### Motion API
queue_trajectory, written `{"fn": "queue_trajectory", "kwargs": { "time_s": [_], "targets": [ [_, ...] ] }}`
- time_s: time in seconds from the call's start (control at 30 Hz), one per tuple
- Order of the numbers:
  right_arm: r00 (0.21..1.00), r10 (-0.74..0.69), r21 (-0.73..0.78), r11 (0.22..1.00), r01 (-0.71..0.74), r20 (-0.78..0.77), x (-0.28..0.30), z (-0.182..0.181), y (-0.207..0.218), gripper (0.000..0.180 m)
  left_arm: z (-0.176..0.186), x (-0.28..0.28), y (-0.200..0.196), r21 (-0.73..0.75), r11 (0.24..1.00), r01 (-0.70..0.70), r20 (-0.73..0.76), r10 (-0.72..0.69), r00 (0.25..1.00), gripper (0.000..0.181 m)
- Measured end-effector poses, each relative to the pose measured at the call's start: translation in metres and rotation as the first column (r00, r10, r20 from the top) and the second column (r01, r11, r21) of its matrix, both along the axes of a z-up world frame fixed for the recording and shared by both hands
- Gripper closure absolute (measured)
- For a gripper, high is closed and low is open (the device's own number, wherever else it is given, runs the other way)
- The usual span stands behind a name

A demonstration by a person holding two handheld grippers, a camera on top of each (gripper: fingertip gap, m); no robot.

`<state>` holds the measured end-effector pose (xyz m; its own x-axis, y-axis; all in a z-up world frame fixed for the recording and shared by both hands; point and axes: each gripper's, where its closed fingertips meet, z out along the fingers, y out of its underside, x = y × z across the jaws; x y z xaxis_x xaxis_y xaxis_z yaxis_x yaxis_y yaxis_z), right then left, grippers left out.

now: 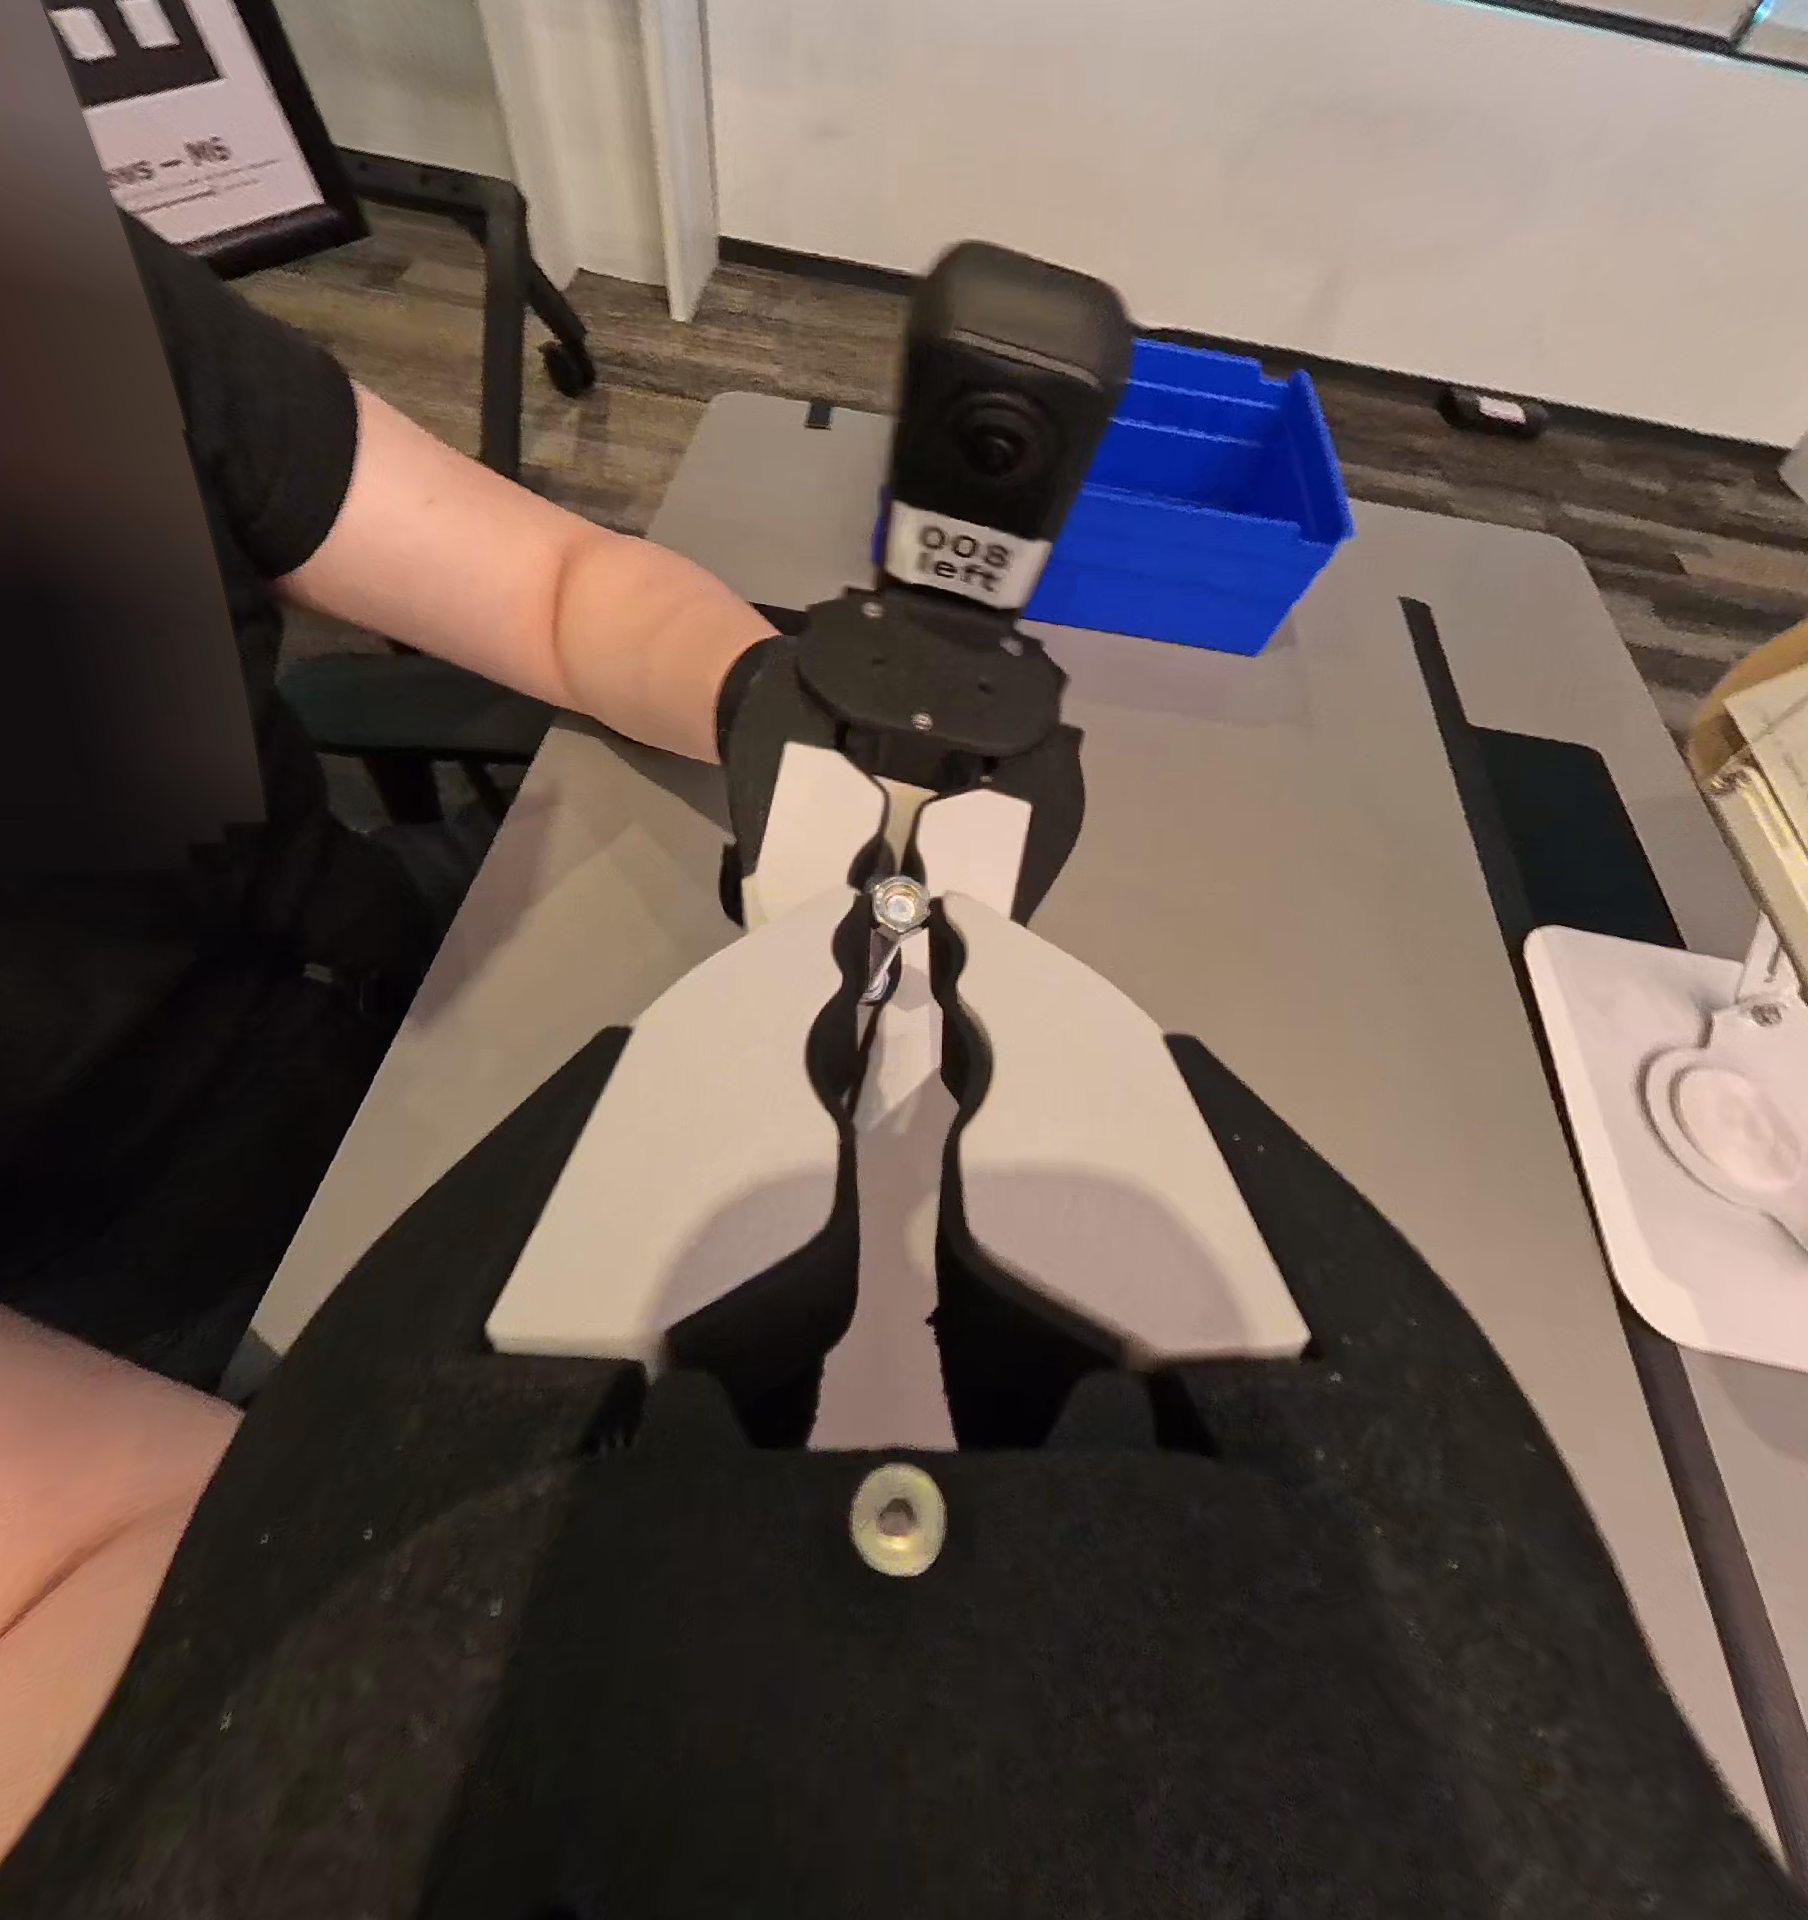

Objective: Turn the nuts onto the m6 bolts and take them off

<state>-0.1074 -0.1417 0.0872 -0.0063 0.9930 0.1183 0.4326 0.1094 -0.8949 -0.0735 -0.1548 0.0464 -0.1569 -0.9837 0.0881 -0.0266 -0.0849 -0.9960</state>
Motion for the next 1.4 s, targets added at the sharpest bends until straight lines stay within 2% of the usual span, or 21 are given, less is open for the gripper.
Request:
{"fn": "queue_trajectory", "kwargs": {
  "time_s": [0.17, 0.3, 0.47, 0.77, 0.93, 1.1, 1.17, 1.27, 1.33, 1.4],
  "targets": [
    [0.983, 0.177, 0.042, 0.984, -0.175, -0.046, -0.002, 0.001, -0.021, 0.17, 0.002, -0.008, -0.028, -0.099, 0.966, 0.24, 0.018, -0.24, 0.971, 0.176],
    [0.955, 0.281, 0.051, 0.959, -0.278, -0.094, -0.005, 0.004, -0.032, 0.17, 0.007, -0.015, -0.043, -0.147, 0.922, 0.359, 0.055, -0.355, 0.933, 0.176],
    [0.93, 0.346, 0.057, 0.938, -0.341, -0.127, -0.009, 0.006, -0.038, 0.17, 0.01, -0.019, -0.051, -0.174, 0.89, 0.423, 0.081, -0.415, 0.906, 0.176],
    [0.859, 0.479, 0.106, 0.878, -0.467, -0.182, -0.015, 0.01, -0.053, 0.17, 0.018, -0.032, -0.071, -0.252, 0.77, 0.586, 0.148, -0.568, 0.81, 0.176],
    [0.875, 0.451, 0.131, 0.892, -0.433, -0.178, -0.014, 0.01, -0.049, 0.17, 0.017, -0.029, -0.065, -0.218, 0.816, 0.536, 0.125, -0.521, 0.844, 0.176],
    [0.906, 0.388, 0.094, 0.921, -0.377, -0.172, -0.012, 0.009, -0.04, 0.168, 0.016, -0.026, -0.055, -0.187, 0.862, 0.471, 0.109, -0.458, 0.882, 0.176],
    [0.926, 0.331, 0.086, 0.943, -0.32, -0.183, -0.013, 0.011, -0.032, 0.148, 0.021, -0.028, -0.052, -0.198, 0.859, 0.473, 0.143, -0.452, 0.881, 0.176],
    [0.923, 0.281, 0.073, 0.96, -0.272, -0.262, -0.009, 0.028, -0.027, 0.142, 0.025, -0.029, -0.041, -0.2, 0.878, 0.436, 0.166, -0.408, 0.898, 0.177],
    [0.942, 0.15, 0.02, 0.988, -0.152, -0.3, -0.006, 0.04, -0.01, 0.143, 0.026, -0.026, -0.023, -0.183, 0.924, 0.336, 0.168, -0.307, 0.937, 0.176],
    [0.956, -0.065, -0.082, 0.996, 0.042, -0.287, -0.002, 0.044, 0.017, 0.145, 0.022, -0.02, 0.009, -0.141, 0.984, 0.106, 0.135, -0.087, 0.987, 0.176]
  ]
}}
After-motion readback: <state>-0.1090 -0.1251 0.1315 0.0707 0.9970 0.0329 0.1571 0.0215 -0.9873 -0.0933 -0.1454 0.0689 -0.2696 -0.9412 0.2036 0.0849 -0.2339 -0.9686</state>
